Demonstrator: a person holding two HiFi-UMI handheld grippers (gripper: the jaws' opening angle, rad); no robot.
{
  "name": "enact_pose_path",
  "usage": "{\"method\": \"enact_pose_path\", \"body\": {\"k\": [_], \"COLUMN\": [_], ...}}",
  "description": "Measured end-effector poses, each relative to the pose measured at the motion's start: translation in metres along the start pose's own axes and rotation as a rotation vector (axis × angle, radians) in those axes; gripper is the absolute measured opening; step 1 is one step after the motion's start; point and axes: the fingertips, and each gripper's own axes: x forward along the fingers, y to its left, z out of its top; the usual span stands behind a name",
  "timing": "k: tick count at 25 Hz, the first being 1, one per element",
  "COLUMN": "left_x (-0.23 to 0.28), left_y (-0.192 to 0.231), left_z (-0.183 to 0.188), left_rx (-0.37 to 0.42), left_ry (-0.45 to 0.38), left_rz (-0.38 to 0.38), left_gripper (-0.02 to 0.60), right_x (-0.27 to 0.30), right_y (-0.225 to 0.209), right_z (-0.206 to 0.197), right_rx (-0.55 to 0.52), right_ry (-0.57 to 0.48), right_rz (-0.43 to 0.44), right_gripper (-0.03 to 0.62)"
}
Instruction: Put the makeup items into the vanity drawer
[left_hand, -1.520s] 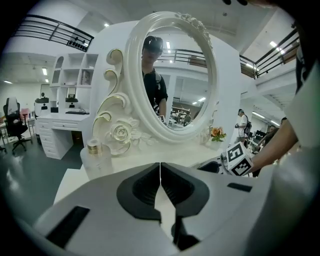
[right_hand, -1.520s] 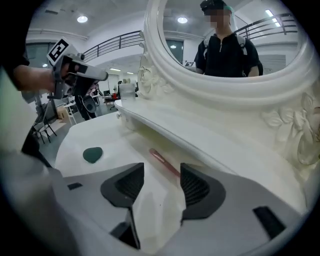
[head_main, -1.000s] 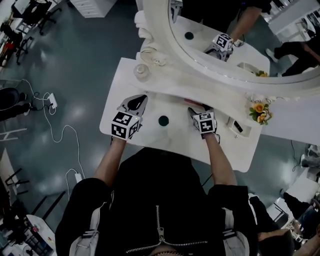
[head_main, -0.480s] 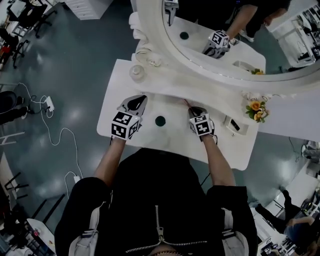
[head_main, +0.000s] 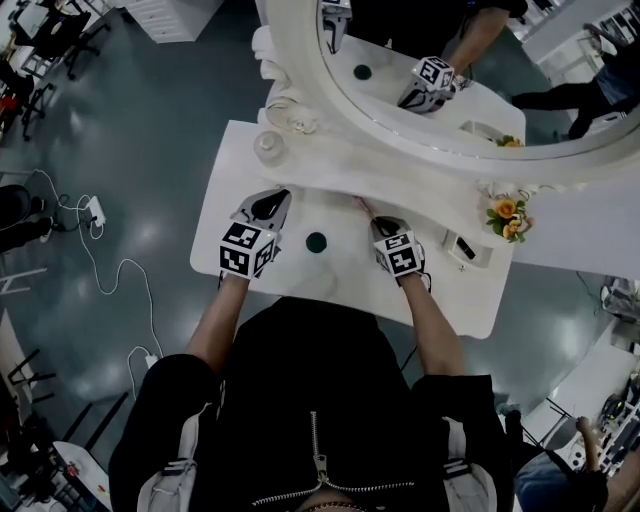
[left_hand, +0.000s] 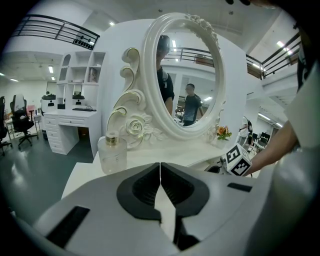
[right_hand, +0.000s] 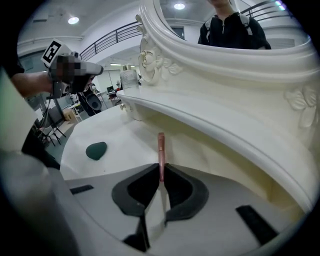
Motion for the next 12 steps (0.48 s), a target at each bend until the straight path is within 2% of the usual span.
{"method": "enact_pose_path", "body": {"k": [5, 12], "left_x": [0.005, 0.018], "left_y": [-0.007, -0.026], "left_z": [0.005, 0.018], "left_rx": [0.008, 0.022], "left_ry": [-0.003, -0.005], "left_rz": [-0.02, -0.055], "left_gripper": [0.023, 0.023], "right_x": [-0.017, -0.052], "right_y": [0.008, 0.011], "right_z": [-0.008, -0.018], "right_rx": [-0.008, 0.039], "right_ry": [0.006, -0.034], "right_rz": [0.031, 0.039], "right_gripper": [0.038, 0.038]}}
